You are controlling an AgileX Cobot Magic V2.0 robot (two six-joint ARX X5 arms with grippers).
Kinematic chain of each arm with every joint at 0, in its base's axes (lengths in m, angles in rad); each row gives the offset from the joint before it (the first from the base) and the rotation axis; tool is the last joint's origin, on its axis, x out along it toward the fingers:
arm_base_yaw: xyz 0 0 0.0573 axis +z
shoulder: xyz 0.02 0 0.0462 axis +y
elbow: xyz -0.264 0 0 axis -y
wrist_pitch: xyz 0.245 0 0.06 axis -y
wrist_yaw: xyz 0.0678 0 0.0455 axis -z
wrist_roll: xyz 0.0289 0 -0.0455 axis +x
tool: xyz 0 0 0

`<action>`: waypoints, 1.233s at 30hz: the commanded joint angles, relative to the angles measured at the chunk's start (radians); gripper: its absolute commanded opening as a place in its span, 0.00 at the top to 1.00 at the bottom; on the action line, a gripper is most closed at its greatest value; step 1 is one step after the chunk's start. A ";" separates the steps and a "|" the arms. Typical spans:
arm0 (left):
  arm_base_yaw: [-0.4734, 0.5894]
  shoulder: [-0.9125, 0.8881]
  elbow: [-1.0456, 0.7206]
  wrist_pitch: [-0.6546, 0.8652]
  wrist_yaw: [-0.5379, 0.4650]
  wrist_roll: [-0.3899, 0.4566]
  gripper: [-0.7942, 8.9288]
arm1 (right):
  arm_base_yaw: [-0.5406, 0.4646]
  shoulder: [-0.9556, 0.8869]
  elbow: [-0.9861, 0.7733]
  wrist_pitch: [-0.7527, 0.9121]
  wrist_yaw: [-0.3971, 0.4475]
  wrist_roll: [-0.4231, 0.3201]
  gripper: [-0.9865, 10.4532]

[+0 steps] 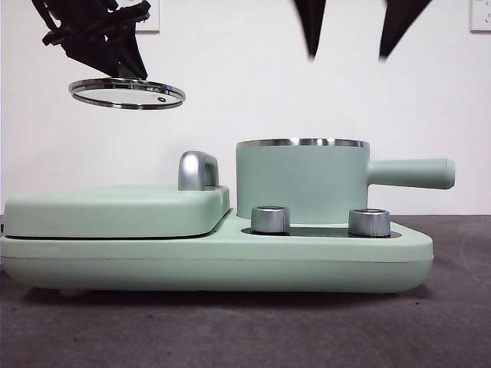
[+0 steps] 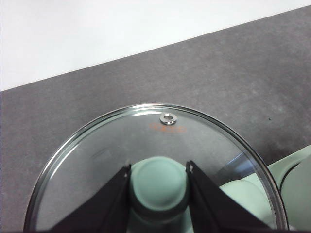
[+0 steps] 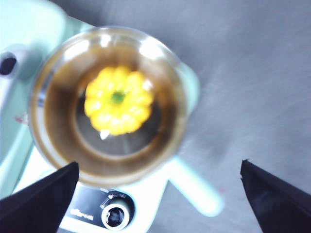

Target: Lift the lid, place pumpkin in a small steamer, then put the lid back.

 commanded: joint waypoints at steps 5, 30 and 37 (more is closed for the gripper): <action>-0.064 -0.007 0.031 0.000 0.007 -0.004 0.87 | 0.071 -0.315 -0.101 -0.078 0.037 0.004 0.44; -0.399 -0.002 0.031 0.000 0.007 -0.002 0.87 | 0.269 -1.269 -1.048 0.325 -0.016 0.130 0.44; -0.435 0.037 0.029 0.059 0.068 -0.003 0.87 | 0.269 -1.294 -1.059 0.377 -0.016 0.134 0.44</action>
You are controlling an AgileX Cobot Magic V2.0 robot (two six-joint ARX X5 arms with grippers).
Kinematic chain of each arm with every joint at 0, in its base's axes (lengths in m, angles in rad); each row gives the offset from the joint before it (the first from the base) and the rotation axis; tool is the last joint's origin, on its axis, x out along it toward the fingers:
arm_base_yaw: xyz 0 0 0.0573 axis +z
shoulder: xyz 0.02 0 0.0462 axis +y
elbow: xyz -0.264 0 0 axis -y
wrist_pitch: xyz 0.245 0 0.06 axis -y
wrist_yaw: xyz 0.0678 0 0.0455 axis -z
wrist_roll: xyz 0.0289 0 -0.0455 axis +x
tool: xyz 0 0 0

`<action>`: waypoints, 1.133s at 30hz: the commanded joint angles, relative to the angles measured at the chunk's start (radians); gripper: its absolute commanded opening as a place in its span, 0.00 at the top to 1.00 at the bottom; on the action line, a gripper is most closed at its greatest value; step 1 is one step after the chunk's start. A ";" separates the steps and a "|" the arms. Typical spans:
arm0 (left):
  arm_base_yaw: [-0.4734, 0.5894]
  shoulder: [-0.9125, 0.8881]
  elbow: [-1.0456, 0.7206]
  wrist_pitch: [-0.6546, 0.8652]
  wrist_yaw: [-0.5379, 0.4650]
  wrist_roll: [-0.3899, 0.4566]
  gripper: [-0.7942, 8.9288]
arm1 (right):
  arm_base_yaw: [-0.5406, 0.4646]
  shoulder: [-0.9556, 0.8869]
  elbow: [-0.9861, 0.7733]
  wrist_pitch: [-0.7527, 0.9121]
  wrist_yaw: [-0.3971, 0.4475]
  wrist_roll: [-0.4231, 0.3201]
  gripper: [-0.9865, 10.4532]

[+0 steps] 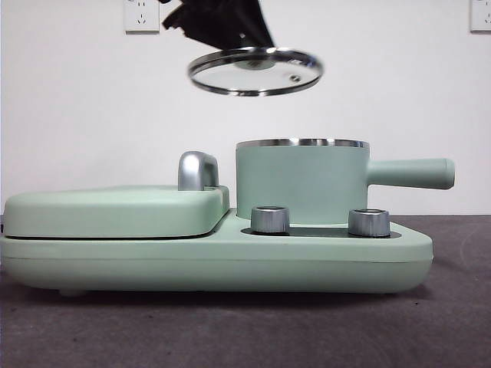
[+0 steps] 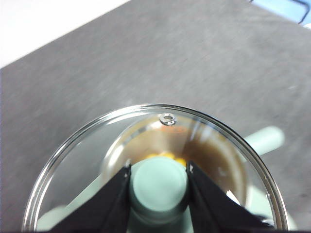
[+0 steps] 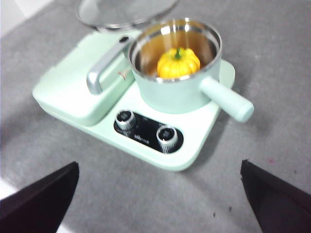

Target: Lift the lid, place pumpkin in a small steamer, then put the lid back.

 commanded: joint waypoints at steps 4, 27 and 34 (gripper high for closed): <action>-0.036 0.060 0.029 0.076 0.040 0.009 0.87 | 0.011 0.002 0.007 0.043 0.002 0.017 0.44; -0.037 0.193 0.029 0.185 0.086 0.071 0.87 | 0.011 0.002 0.007 0.047 0.002 0.028 0.44; -0.035 0.211 0.029 0.200 0.087 0.087 0.87 | 0.011 0.002 0.007 0.047 0.002 0.029 0.44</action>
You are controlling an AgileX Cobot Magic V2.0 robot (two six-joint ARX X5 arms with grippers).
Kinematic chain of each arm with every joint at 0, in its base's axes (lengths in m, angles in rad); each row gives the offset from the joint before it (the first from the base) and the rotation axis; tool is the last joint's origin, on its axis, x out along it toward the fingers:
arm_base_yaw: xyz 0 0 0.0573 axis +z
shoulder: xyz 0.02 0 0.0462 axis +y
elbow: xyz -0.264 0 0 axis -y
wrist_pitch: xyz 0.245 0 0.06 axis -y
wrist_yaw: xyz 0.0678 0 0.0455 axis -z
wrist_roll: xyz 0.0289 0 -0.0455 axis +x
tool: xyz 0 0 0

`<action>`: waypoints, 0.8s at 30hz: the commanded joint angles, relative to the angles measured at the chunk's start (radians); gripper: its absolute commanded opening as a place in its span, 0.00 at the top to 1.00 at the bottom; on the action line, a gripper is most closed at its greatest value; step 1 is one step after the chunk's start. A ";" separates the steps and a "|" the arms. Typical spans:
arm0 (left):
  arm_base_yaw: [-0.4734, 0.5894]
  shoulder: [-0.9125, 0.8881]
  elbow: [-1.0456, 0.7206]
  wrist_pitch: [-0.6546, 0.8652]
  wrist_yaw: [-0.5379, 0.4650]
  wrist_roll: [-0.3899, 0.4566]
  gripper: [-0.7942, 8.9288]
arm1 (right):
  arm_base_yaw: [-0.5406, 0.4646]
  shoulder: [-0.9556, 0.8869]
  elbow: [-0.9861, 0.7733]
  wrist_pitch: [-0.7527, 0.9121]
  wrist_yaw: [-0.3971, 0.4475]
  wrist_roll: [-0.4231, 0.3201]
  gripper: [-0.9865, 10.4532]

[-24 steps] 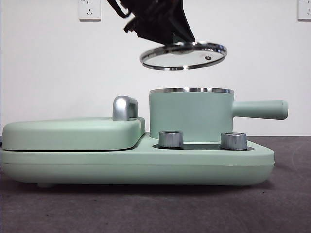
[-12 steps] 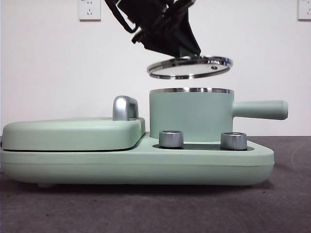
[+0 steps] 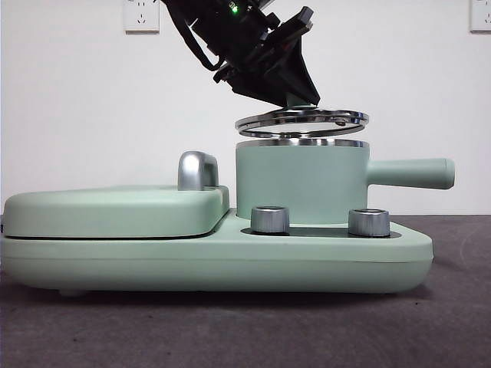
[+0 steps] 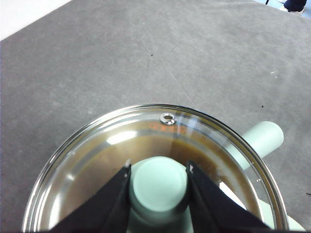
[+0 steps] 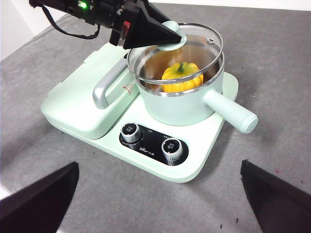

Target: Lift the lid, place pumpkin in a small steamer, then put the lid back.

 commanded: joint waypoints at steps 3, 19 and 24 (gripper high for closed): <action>-0.003 0.036 0.029 0.039 0.010 0.025 0.87 | 0.011 0.002 0.007 0.010 0.002 0.018 0.44; -0.003 0.068 0.029 0.022 0.009 0.045 0.87 | 0.011 0.002 0.007 0.011 0.002 0.022 0.44; -0.003 0.071 0.029 0.010 0.009 0.051 0.87 | 0.011 0.002 0.007 0.011 0.002 0.032 0.44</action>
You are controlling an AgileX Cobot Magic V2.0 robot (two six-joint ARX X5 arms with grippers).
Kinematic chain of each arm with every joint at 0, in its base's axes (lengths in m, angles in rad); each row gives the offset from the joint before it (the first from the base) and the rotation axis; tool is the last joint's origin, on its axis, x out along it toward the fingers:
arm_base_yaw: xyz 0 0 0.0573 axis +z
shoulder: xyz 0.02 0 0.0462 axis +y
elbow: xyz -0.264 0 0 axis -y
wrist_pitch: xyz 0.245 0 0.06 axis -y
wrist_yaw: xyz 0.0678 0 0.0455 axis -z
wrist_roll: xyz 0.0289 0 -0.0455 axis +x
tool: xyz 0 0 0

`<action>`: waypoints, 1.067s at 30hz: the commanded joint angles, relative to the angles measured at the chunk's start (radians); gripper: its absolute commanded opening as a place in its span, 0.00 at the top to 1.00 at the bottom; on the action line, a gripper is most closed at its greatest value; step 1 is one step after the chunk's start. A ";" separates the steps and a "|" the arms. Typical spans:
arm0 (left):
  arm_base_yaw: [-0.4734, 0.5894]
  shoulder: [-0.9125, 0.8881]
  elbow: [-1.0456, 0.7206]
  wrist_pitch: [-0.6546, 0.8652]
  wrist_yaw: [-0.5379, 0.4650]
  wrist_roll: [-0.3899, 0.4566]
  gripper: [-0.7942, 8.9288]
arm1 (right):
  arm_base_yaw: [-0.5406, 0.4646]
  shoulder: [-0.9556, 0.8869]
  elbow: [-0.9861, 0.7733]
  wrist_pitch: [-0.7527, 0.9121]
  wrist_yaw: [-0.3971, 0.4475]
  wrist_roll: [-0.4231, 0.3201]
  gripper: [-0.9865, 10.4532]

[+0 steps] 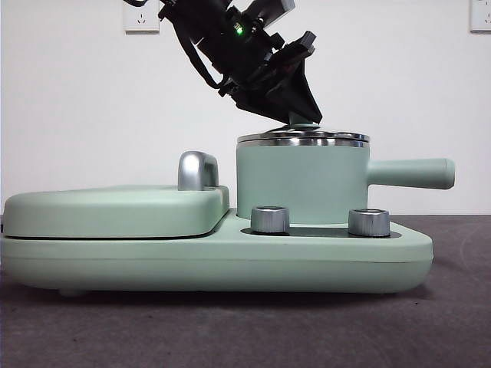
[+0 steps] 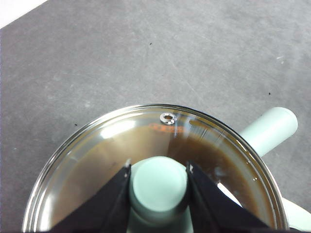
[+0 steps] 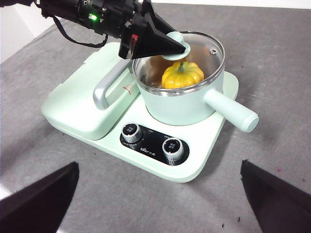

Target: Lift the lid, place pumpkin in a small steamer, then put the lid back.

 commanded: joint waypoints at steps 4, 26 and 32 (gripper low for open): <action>-0.002 0.028 0.027 -0.031 0.008 0.013 0.87 | 0.011 0.002 0.007 0.010 0.002 0.017 0.44; 0.017 -0.101 0.091 -0.165 0.008 -0.055 0.35 | 0.011 0.002 0.007 0.010 -0.006 0.017 0.44; 0.038 -0.257 0.091 -0.418 0.009 -0.058 0.35 | 0.011 0.002 0.007 0.010 -0.008 0.017 0.44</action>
